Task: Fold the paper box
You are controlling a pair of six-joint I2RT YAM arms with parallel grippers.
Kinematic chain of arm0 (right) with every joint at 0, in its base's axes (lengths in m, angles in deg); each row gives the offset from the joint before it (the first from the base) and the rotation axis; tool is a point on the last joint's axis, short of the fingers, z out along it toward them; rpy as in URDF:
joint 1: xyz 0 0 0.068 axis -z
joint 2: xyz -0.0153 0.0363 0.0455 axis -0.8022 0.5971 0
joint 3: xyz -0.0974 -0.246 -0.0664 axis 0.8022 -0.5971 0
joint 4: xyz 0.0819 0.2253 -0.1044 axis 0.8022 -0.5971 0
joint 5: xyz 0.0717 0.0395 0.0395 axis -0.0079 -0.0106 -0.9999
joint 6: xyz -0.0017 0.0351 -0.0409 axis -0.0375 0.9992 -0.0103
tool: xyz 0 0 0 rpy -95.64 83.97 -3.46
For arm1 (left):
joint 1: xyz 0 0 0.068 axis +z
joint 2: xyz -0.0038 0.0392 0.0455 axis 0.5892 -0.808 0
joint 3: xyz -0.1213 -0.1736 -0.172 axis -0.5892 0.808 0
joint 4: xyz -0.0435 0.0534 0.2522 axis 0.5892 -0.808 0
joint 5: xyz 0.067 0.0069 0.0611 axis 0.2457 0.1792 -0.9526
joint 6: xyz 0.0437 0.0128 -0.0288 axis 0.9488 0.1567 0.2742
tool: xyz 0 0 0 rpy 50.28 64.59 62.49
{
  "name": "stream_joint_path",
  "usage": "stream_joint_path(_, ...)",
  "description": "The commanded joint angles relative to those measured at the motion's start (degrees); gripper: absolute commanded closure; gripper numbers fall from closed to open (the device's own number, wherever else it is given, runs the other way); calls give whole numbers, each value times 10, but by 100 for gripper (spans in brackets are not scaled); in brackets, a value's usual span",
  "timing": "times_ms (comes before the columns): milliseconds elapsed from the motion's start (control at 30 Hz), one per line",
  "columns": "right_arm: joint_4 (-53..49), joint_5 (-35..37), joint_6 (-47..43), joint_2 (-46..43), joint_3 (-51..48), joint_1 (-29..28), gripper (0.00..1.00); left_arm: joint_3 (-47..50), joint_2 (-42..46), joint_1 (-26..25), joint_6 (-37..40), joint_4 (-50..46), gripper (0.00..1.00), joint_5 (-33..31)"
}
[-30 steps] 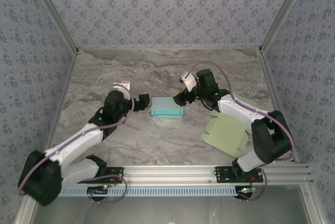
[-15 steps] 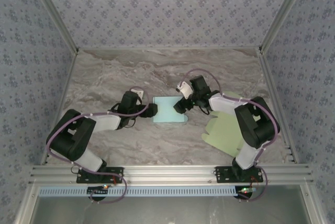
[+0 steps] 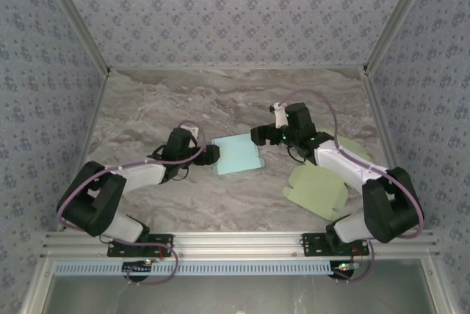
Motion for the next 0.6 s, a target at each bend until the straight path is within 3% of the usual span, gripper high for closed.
stream_joint_path(0, -6, -74, 80, 17, -27, 20, 8, -18, 9, -1, -49, -11, 9, 33)
stream_joint_path(100, -29, -104, 88, 46, -14, 41, 13, -42, -13, 0, -78, -19, 13, 55)
stream_joint_path(400, -40, -122, 77, 56, -8, 68, 13, -21, -52, -16, -153, 13, 48, 37)
stream_joint_path(567, -30, -144, 77, 62, -16, 76, 12, 29, -44, -16, -122, 95, 62, 30)
